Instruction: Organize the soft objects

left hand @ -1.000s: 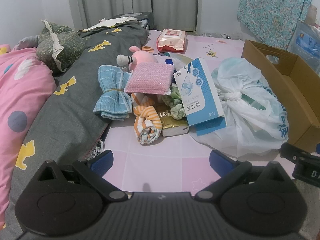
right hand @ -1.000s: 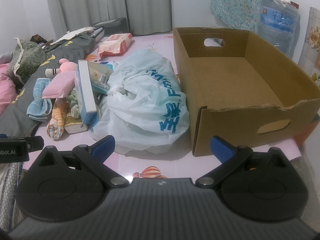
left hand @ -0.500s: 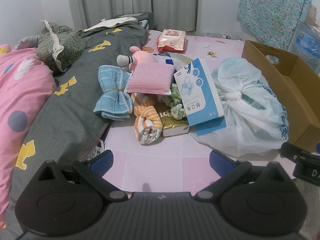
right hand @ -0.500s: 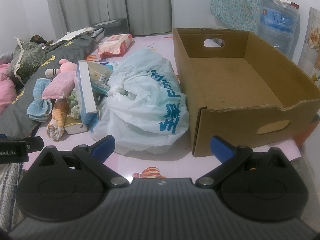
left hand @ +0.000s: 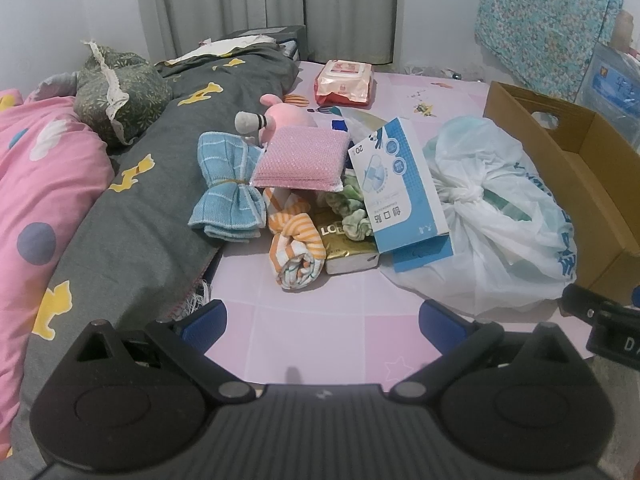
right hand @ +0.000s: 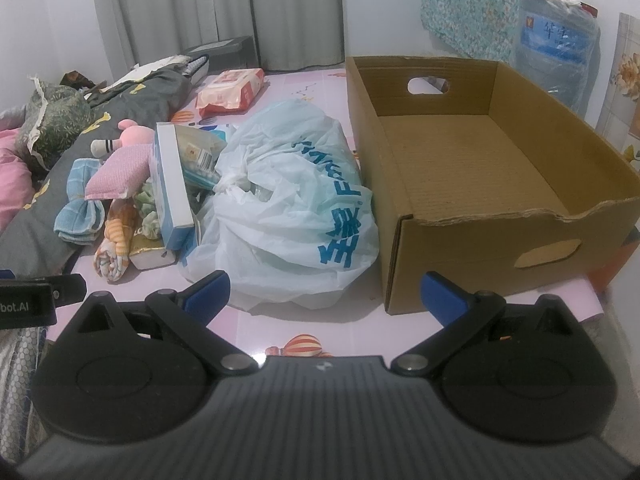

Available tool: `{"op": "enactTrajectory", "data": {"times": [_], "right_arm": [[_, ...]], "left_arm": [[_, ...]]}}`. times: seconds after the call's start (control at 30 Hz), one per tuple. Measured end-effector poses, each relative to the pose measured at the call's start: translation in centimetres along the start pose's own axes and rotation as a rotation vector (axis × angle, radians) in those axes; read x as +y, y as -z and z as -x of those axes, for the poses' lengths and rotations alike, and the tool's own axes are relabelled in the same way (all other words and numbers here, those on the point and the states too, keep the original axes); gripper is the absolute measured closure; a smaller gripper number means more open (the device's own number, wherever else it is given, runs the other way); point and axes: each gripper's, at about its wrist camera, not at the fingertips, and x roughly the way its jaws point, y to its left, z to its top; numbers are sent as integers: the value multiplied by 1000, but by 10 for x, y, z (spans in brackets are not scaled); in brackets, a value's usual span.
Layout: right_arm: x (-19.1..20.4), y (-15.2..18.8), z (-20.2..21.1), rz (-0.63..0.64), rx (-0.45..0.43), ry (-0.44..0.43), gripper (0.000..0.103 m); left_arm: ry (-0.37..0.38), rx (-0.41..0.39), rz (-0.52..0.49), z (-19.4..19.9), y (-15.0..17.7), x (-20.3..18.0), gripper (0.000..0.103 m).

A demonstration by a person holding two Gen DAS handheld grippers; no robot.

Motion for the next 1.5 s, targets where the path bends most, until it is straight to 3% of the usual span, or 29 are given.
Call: {"op": "enactTrajectory", "data": {"times": [0.2, 0.3, 0.4, 0.5, 0.73, 0.8, 0.93, 1.1, 1.27, 1.33, 1.5], "right_arm": [[2, 0, 2, 14, -7, 2, 1], [8, -3, 9, 45, -26, -20, 1], [16, -17, 21, 76, -80, -91, 1], [25, -39, 28, 91, -136, -199, 1], [53, -96, 5, 90, -199, -449, 1], [62, -108, -9, 67, -173, -522, 1], [80, -128, -54, -28, -33, -637, 1], [96, -143, -110, -138, 150, -737, 21], [118, -142, -155, -139, 275, -715, 40], [122, -144, -169, -143, 306, -688, 47], [128, -151, -186, -140, 342, -642, 50]], "left_arm": [[-3, 1, 1, 1, -1, 2, 0], [-28, -41, 16, 7, -6, 11, 0], [-53, -107, 41, 17, -19, 27, 0], [-33, -162, 62, 21, -34, 43, 0], [45, -156, 81, -7, -53, 60, 0], [34, -159, 67, -15, -55, 59, 1], [39, -190, 57, -26, -65, 60, 5], [60, -178, 71, -50, -85, 66, 22], [109, -107, 77, -82, -104, 70, 38], [125, -71, 101, -98, -108, 74, 51], [192, 11, 154, -130, -115, 87, 54]]}}
